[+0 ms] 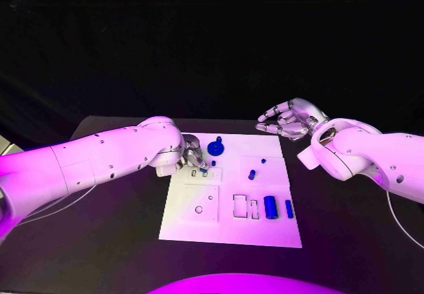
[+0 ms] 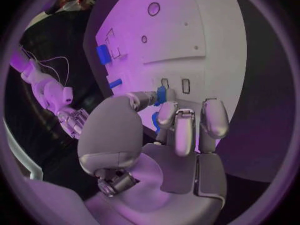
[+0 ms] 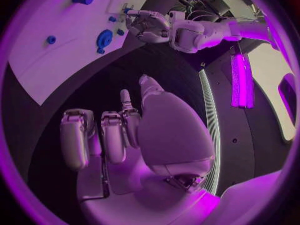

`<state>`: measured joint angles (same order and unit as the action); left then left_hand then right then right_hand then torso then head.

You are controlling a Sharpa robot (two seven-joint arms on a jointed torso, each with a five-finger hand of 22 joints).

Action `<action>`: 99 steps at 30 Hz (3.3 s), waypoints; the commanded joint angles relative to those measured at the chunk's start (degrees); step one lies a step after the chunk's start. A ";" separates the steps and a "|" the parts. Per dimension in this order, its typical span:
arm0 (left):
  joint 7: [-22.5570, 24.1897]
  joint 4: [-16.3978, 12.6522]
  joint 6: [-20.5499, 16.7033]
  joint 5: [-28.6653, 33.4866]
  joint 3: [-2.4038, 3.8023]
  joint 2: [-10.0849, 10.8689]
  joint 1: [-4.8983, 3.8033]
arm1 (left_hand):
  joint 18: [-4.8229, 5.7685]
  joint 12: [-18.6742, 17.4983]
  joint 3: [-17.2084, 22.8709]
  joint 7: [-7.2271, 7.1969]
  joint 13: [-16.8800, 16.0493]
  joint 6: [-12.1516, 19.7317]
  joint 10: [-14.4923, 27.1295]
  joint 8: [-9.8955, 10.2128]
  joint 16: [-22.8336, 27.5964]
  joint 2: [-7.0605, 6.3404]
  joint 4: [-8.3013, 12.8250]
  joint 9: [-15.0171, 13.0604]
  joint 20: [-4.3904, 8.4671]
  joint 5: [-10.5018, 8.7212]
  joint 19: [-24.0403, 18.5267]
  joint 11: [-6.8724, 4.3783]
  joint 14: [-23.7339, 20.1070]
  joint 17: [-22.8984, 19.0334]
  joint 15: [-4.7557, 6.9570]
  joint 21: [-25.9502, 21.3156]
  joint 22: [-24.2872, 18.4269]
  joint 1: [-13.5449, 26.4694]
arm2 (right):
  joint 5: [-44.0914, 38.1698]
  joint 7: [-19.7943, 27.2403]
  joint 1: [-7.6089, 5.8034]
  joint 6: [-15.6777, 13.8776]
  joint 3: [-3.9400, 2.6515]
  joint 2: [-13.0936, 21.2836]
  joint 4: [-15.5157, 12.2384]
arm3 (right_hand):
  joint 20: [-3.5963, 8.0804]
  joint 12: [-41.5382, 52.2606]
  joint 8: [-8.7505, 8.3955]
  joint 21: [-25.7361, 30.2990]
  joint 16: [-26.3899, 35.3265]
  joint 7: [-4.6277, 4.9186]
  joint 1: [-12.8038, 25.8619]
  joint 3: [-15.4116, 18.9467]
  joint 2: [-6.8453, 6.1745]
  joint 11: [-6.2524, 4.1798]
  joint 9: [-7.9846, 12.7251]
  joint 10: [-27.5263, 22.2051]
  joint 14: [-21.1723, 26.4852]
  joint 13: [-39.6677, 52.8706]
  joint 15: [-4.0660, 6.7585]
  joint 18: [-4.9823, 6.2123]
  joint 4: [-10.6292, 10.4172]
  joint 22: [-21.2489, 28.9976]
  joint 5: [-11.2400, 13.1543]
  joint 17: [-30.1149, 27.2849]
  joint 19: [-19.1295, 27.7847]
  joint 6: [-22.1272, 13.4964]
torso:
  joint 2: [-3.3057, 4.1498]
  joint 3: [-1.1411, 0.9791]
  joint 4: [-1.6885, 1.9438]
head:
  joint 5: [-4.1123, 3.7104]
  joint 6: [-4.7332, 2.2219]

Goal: Assemble the parts on the task board

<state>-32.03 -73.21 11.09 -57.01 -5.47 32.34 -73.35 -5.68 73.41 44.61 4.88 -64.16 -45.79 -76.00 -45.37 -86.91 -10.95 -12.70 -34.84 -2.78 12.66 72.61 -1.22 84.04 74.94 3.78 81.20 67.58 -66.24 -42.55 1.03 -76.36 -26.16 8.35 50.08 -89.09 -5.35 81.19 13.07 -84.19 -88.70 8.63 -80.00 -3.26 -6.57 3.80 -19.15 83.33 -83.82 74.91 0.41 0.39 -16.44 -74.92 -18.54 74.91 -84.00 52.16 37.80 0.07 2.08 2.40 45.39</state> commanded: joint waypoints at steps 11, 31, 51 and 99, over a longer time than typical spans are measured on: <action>-0.11 -0.22 -0.53 -2.50 -0.23 -0.59 0.56 | 0.71 0.12 7.89 -2.09 0.29 -2.35 -0.40 -0.27 -0.21 0.00 7.56 -16.45 -0.03 0.32 0.35 -0.08 4.17 9.04 0.56 0.31 0.14 0.59 | -0.50 0.43 0.07 1.10 0.02 -0.02 0.02 | -0.24 -0.21 0.40 0.35 0.37 -0.08 -0.50 -0.35 0.02 -0.04 -0.10 -0.22 -5.17 7.69 -0.02 1.12 0.00 -11.51 -0.18 10.85 -3.09 -0.19 | 0.00 -0.02 -0.07 | 0.04 0.32; -1.19 -1.19 3.22 -2.34 -0.38 0.03 0.62 | 0.74 -0.01 8.99 -2.31 0.50 -2.82 -0.70 -0.35 -0.34 -0.21 8.41 -16.86 0.04 0.98 0.45 -0.30 4.30 9.35 0.74 0.33 0.19 1.46 | -0.48 0.28 0.10 1.30 0.04 -0.17 0.19 | -0.24 -0.17 0.45 0.38 0.38 -0.08 -0.32 -0.45 0.05 -0.04 -0.10 -0.19 -5.17 7.71 -0.02 1.12 -0.10 -11.51 -0.31 10.84 -3.08 -0.21 | -0.07 0.10 0.04 | 0.17 0.64; -1.67 -0.65 4.59 -1.92 -0.44 -0.18 0.64 | 0.72 -0.11 9.17 -2.32 0.65 -2.87 -0.68 -0.33 -0.31 -0.26 8.55 -16.92 0.04 1.11 0.39 -0.31 4.29 9.30 0.76 0.29 0.11 1.65 | -0.43 0.27 0.11 1.50 0.04 -0.26 0.26 | -0.24 -0.17 0.45 0.38 0.38 -0.08 -0.32 -0.45 0.05 -0.04 -0.10 -0.19 -5.17 7.71 -0.02 1.12 -0.10 -11.51 -0.31 10.84 -3.08 -0.21 | -0.01 0.03 -0.01 | 0.25 0.38; -2.67 2.05 6.21 2.90 -0.44 -1.97 0.62 | 0.94 1.27 5.50 -3.41 -1.61 -5.79 -2.87 0.53 -0.52 0.84 6.10 -17.49 -0.12 0.01 1.27 -1.11 4.55 9.83 1.40 0.28 0.91 9.46 | -0.35 0.03 0.20 1.80 0.07 -0.26 0.33 | -0.24 -0.26 0.49 0.59 0.40 -0.06 -0.03 -0.59 0.04 -0.02 -0.09 -0.25 -5.16 7.64 -0.02 1.17 -0.13 -11.40 -0.35 10.80 -2.99 -0.33 | -0.01 0.01 0.00 | -0.31 0.82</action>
<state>-34.33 -71.13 15.45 -54.84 -5.66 30.66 -73.13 -5.68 74.34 48.85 3.47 -65.71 -49.52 -78.56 -45.04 -87.14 -10.57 -8.12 -52.21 -2.77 12.98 73.41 -2.13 83.84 74.91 4.81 81.37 68.41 -57.12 -42.54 0.86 -76.20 -25.09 8.42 49.82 -88.70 -5.35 81.19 13.30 -83.87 -88.48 8.63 -80.00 -3.41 -6.57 3.80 -19.16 83.33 -83.82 74.92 0.41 0.39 -16.59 -74.91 -18.53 74.91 -84.00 52.16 37.79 0.07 2.09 2.14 46.18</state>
